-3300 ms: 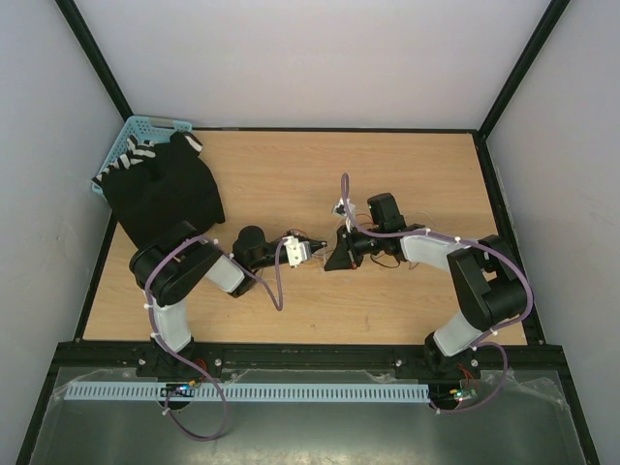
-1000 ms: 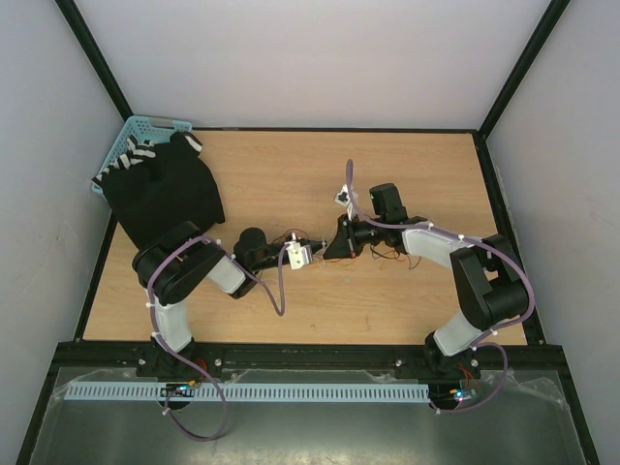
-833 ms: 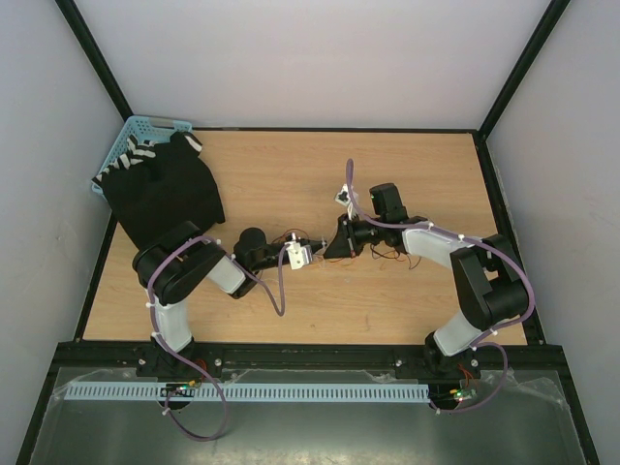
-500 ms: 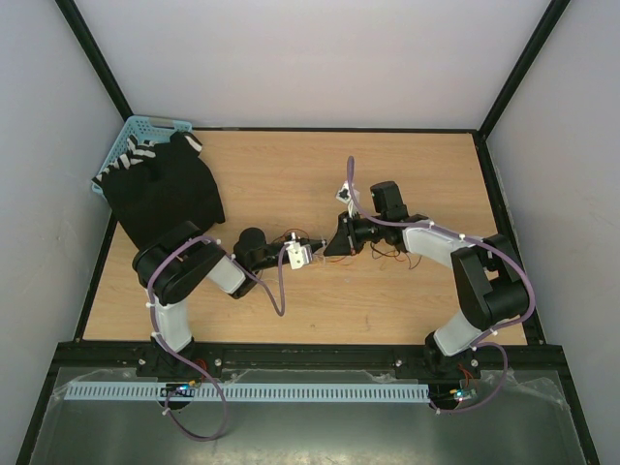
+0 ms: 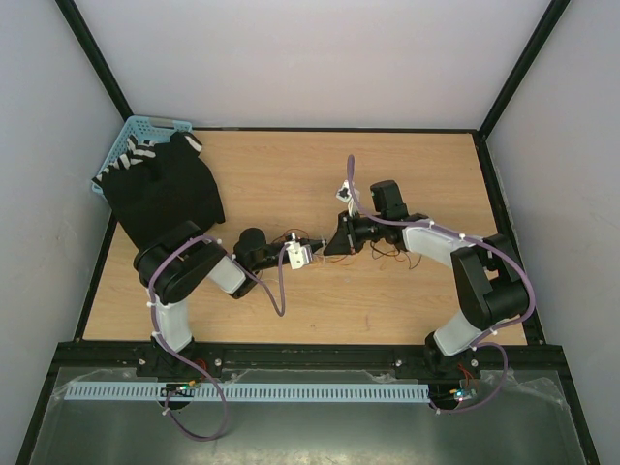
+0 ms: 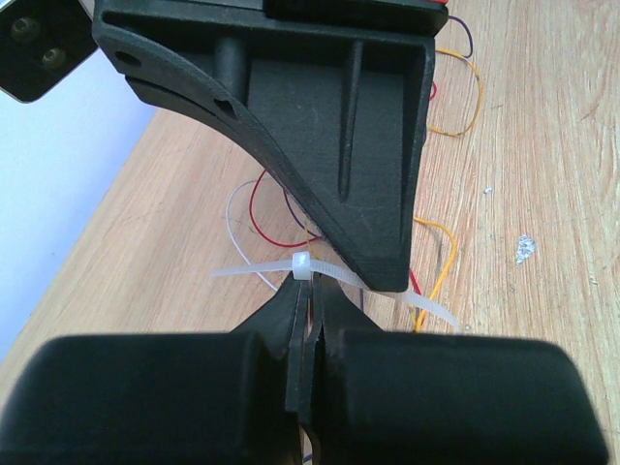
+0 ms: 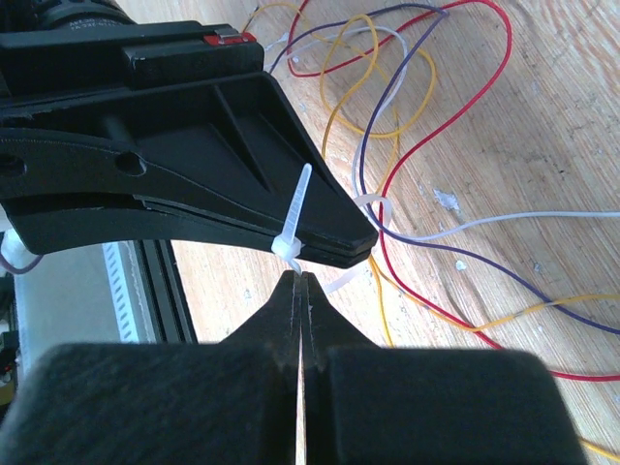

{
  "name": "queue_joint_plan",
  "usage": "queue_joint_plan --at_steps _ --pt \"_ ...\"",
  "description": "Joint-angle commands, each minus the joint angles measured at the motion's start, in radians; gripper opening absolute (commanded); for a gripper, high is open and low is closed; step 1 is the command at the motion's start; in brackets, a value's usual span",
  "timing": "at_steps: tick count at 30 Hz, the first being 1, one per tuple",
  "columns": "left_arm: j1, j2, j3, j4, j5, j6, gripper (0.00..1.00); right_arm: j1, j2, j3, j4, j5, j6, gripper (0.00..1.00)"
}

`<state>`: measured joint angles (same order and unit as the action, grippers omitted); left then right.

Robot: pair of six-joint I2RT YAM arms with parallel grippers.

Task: Zip-tie the wires
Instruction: Tie the cable at the center of the board.

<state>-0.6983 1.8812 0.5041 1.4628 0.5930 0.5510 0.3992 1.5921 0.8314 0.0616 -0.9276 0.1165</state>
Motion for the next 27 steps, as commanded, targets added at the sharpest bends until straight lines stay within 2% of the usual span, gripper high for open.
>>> queue_joint_plan --at_steps 1,13,20,27 --pt "-0.017 0.02 -0.003 0.018 0.036 0.01 0.0 -0.013 0.007 0.053 0.033 0.0 0.013 0.0" --pt "-0.016 0.018 0.001 0.018 0.024 -0.03 0.0 -0.014 -0.002 0.035 0.023 0.004 -0.002 0.0" --pt "-0.007 0.018 0.01 0.018 0.026 -0.076 0.0 -0.013 -0.058 -0.013 -0.009 0.049 -0.047 0.35" --pt "-0.003 0.025 0.015 0.018 0.031 -0.089 0.0 -0.014 -0.137 -0.01 -0.058 0.113 -0.074 0.49"
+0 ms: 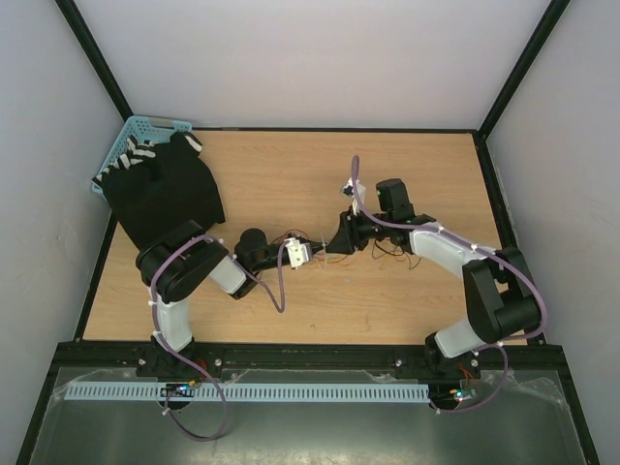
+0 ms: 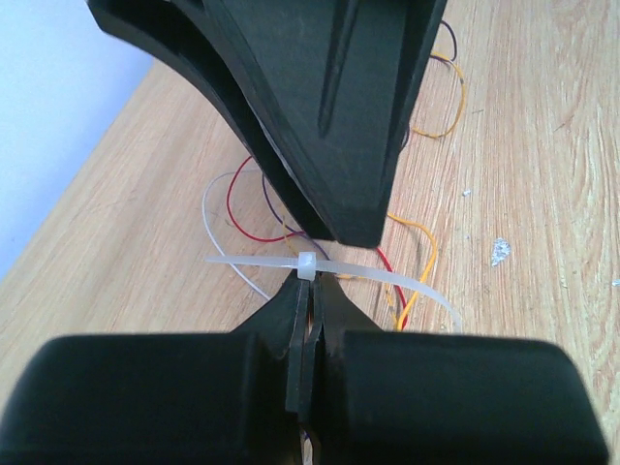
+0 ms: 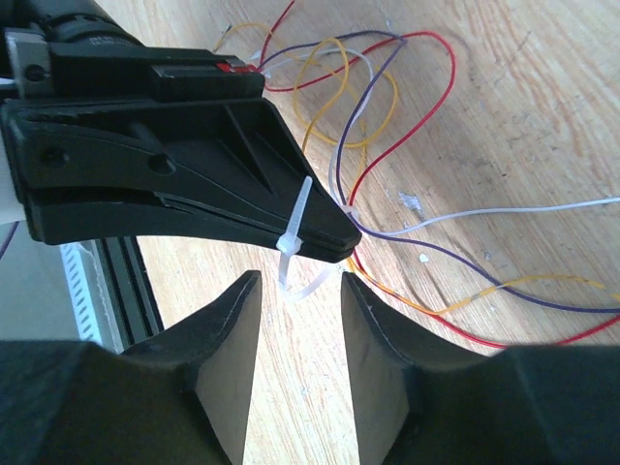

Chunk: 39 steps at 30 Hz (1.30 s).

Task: Zip-tie the wires
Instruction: Tie the cable at the center of the board.

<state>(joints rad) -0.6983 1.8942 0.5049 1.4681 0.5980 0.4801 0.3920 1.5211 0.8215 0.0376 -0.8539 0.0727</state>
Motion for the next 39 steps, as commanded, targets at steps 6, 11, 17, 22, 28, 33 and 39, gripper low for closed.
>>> queue_joint_plan --at_steps 6,11,17,22,28,33,39 --pt "-0.003 0.012 0.015 0.012 0.036 -0.02 0.0 -0.005 -0.083 0.045 -0.034 0.079 0.026 0.53" --pt "-0.003 0.011 0.014 0.012 0.037 -0.018 0.0 -0.002 -0.043 0.049 0.032 0.04 0.096 0.54" --pt "-0.003 0.014 0.015 0.012 0.04 -0.015 0.0 0.011 -0.005 0.051 0.104 0.04 0.152 0.56" --pt "-0.003 0.014 0.015 0.012 0.039 -0.013 0.0 0.018 0.021 0.066 0.113 0.04 0.162 0.55" --pt "-0.003 0.015 0.018 0.012 0.037 -0.012 0.0 0.023 0.037 0.071 0.124 0.024 0.172 0.44" --pt "-0.003 0.018 0.02 0.012 0.036 -0.013 0.0 0.028 0.051 0.076 0.125 0.01 0.177 0.36" --pt "-0.003 0.018 0.02 0.012 0.034 -0.012 0.0 0.027 0.057 0.079 0.12 0.012 0.176 0.32"
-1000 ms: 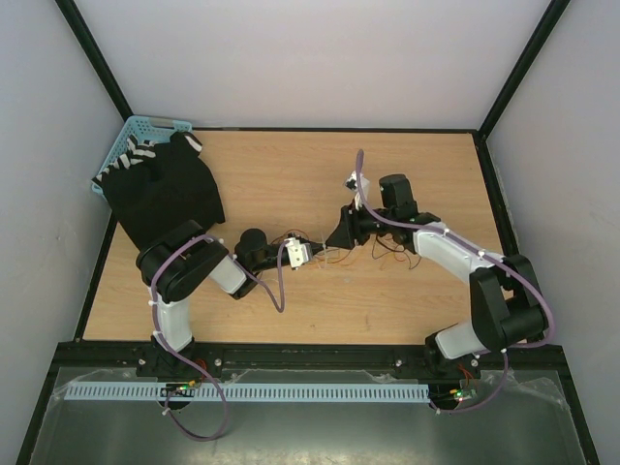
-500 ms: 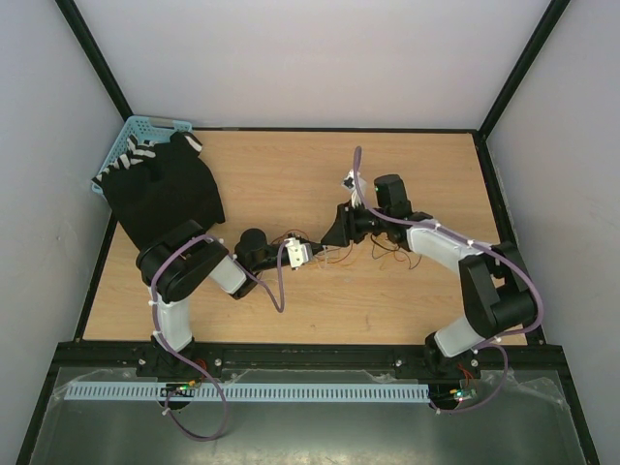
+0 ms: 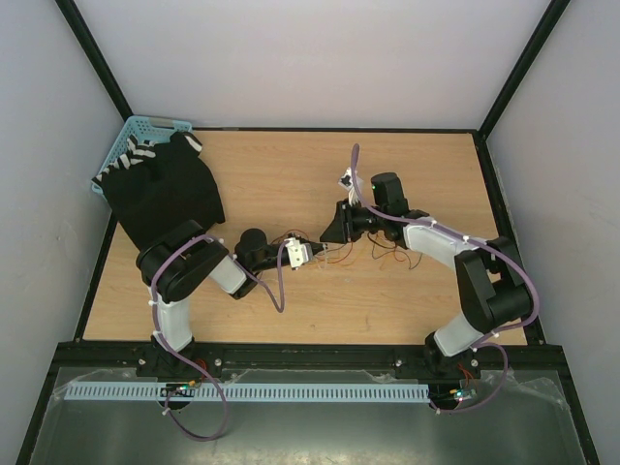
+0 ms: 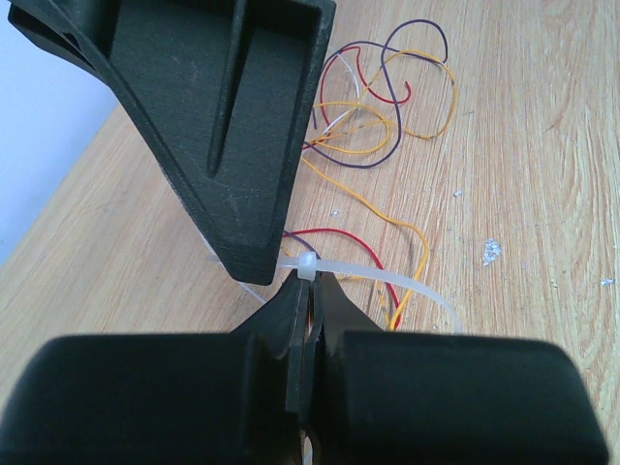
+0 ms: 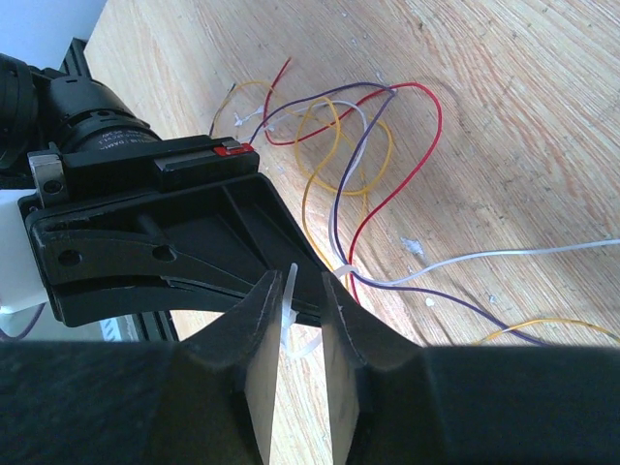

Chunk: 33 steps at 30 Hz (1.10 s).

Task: Zip-tie the wires
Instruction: Tie the cable at the center of the board.

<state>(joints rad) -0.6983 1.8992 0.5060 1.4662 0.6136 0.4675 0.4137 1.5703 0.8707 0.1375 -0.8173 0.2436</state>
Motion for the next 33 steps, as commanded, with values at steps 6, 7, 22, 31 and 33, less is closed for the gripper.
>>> queue_joint_plan --at_steps 6,7,22,31,33 --pt "-0.003 0.015 0.019 0.014 0.015 0.001 0.0 0.008 0.014 0.028 0.019 -0.039 0.006 0.22" --pt "-0.003 0.015 0.02 0.014 0.013 0.0 0.0 0.007 0.016 0.03 0.018 -0.042 0.005 0.2" --pt "-0.008 0.003 0.015 0.014 0.024 0.002 0.0 0.004 0.045 0.136 -0.004 0.001 0.005 0.0" --pt "-0.012 0.006 0.014 0.014 0.034 0.002 0.0 -0.011 0.067 0.191 -0.009 0.012 0.005 0.0" --pt "-0.011 0.006 0.014 0.014 0.033 0.001 0.0 -0.014 0.076 0.208 -0.016 0.01 0.006 0.0"
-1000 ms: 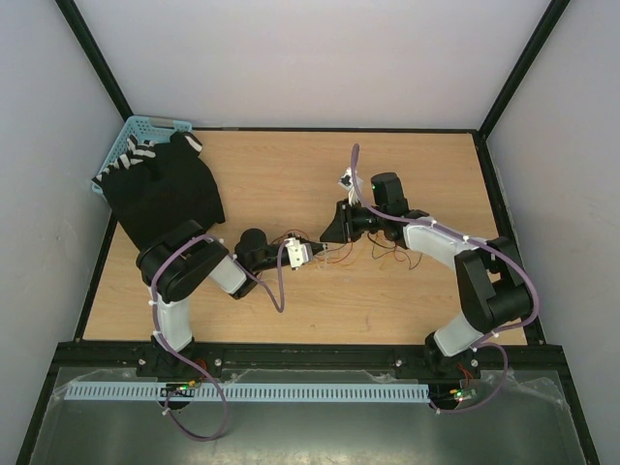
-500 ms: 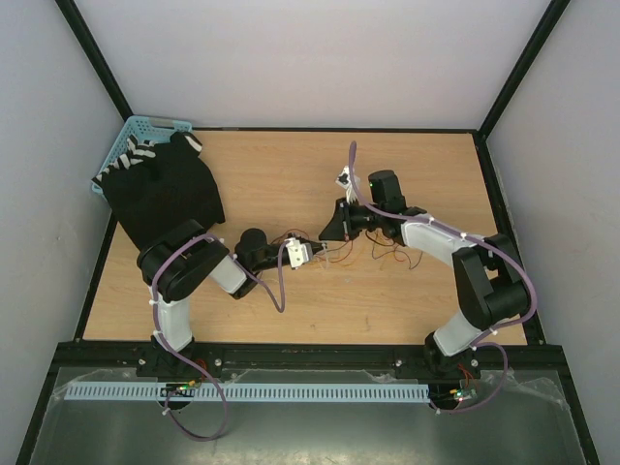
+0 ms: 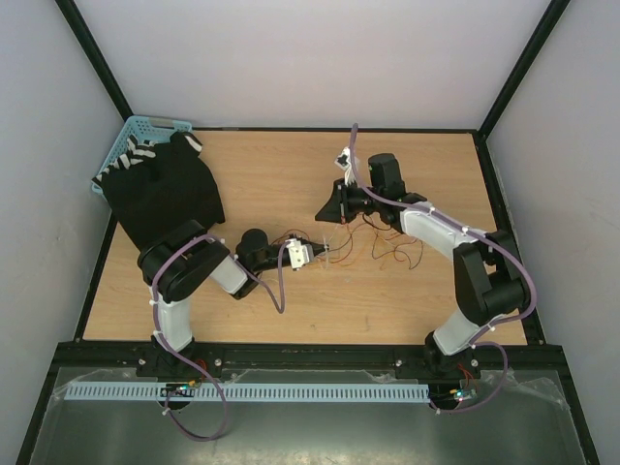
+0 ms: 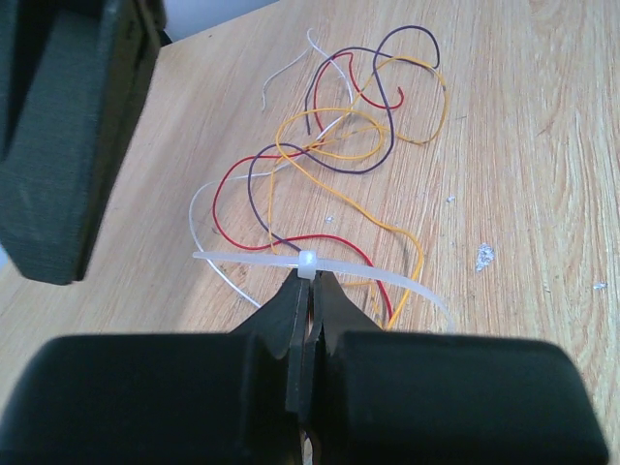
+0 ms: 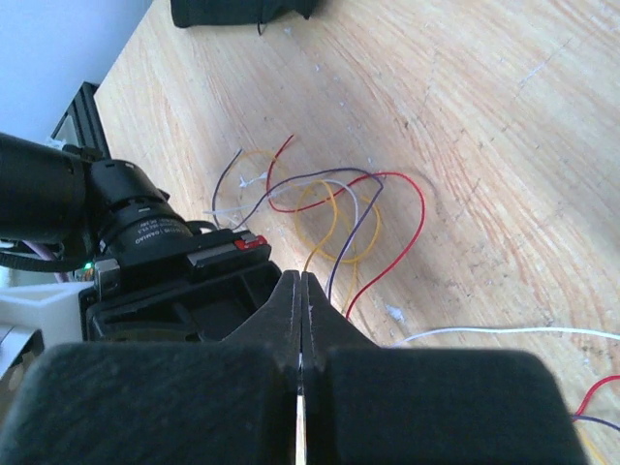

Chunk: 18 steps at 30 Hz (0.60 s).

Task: Zip-tie the wires
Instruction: Tie the cable at the center of the board.

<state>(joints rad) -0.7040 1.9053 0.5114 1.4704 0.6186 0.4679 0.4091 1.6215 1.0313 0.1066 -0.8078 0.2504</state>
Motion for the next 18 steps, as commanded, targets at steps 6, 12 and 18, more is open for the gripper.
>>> queue_joint_plan --at_steps 6,12,18 --pt "-0.005 0.004 0.013 0.01 0.019 -0.011 0.0 -0.011 0.005 0.03 -0.045 0.003 -0.047 0.28" --pt "-0.005 0.01 0.015 0.01 0.019 -0.014 0.0 -0.011 -0.054 -0.068 -0.05 0.002 -0.063 0.45" --pt "-0.004 0.009 0.015 0.01 0.015 -0.011 0.0 -0.007 -0.062 -0.126 -0.033 -0.035 -0.043 0.45"
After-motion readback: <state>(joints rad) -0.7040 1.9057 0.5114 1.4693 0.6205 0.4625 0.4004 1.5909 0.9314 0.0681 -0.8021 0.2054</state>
